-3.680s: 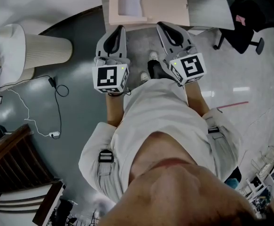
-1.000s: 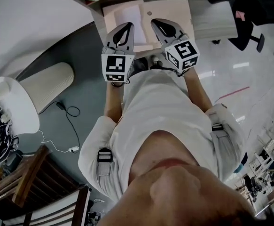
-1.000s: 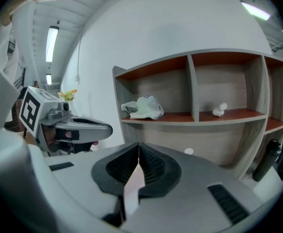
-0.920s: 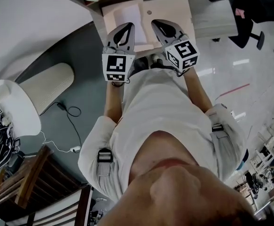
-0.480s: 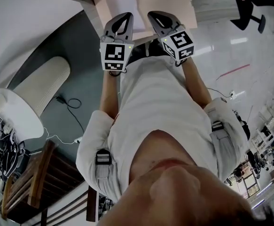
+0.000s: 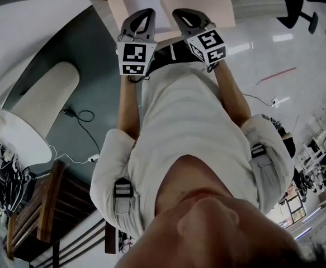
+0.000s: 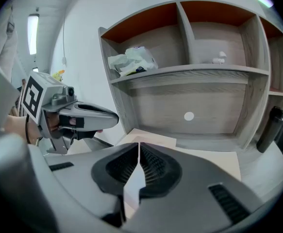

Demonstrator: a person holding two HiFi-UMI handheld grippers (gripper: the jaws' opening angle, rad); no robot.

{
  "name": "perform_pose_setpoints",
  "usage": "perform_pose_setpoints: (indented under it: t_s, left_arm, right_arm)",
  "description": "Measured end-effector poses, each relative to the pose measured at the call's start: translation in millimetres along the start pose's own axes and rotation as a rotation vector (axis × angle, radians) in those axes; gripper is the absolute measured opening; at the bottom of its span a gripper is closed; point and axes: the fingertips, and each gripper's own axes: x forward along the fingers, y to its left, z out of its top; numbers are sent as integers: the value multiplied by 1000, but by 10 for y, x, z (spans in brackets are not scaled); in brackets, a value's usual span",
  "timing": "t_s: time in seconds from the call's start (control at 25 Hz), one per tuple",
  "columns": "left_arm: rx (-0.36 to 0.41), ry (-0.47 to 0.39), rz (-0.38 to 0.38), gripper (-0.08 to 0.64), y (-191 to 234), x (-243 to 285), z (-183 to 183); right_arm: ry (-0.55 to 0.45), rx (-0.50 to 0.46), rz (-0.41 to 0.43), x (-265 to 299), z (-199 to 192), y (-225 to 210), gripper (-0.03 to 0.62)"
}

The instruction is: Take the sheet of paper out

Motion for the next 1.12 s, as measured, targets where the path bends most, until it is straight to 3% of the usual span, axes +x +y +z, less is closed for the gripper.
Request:
perform_pose_setpoints:
  t_s: [0.52,1.12]
  left_arm:
    - [-47,115,18,11,84,367,-478]
    - [-21,226,-15,11,155,789,-907]
  right_arm:
    - [110,-12,69,570,-408,-233,23]
    - [211,7,98,1044,-926,-431,25]
